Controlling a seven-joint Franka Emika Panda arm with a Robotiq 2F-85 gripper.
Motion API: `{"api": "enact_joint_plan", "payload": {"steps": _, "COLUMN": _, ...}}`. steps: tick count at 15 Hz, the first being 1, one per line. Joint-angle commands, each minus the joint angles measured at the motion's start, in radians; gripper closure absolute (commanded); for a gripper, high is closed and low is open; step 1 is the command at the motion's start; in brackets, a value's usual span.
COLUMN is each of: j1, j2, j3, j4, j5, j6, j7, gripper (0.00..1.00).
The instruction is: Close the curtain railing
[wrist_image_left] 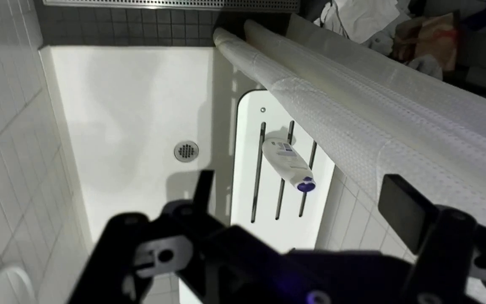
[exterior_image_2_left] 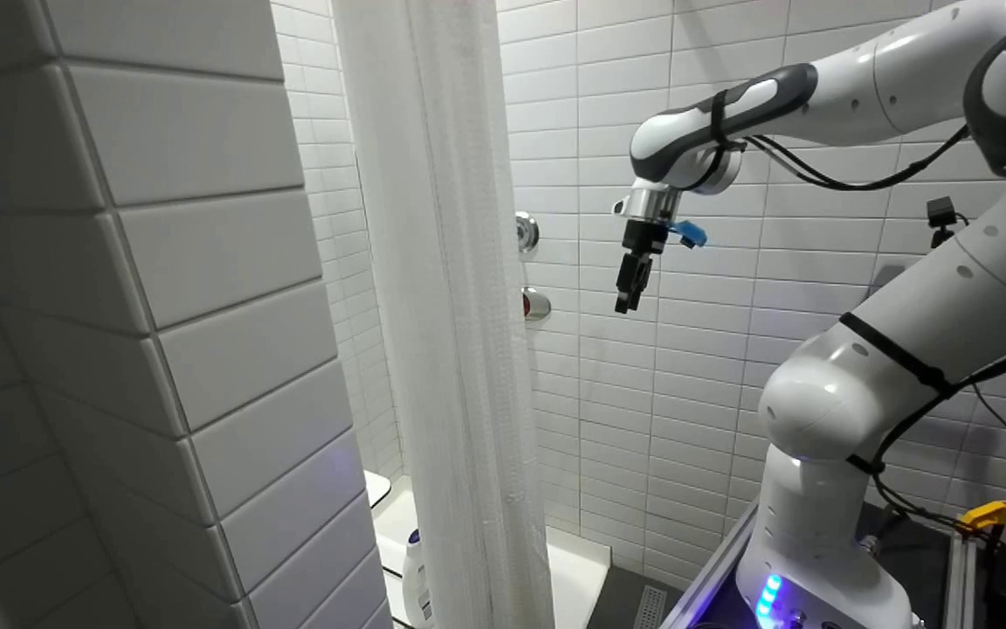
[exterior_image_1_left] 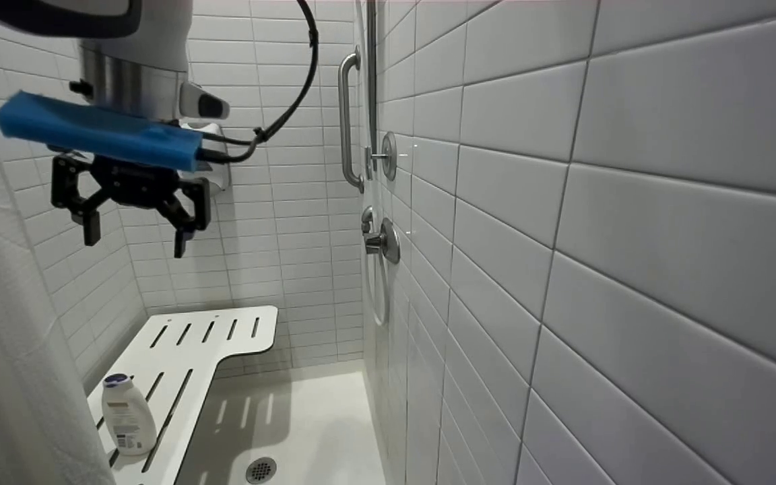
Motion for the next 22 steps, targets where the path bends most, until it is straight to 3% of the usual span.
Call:
{"api": "enact_joint_plan", "payload": {"steps": 1, "j1": 0.061, "j2": -0.001, "j3": 0.050, "j4": 0.046, "j5": 0.068, "j6": 0.039, "j7": -0.104, "gripper": 0.00}}
{"api": "enact_joint_plan", "payload": {"steps": 9, "j1": 0.198, "j2": -0.010, "j3": 0.079, "j4": 0.192, "j5": 0.325, "j6": 0.022, "j7": -0.347, "gripper": 0.00}}
{"api": "enact_joint_plan", "payload": {"steps": 14, "j1": 0.271, "j2": 0.040, "j3": 0.073, "j4": 0.251, "j5": 0.495, "j6": 0.022, "j7": -0.572, "gripper": 0.00}}
{"api": "enact_joint_plan", "payload": {"steps": 18, "j1": 0.298, "j2": 0.109, "j3": 0.077, "j4": 0.366, "j5": 0.617, "j6": -0.104, "j7": -0.736, "gripper": 0.00}}
{"api": "enact_joint_plan", "payload": {"steps": 22, "j1": 0.269, "j2": 0.188, "j3": 0.072, "j4": 0.479, "j5": 0.726, "j6": -0.304, "j7": -0.910, "gripper": 0.00}}
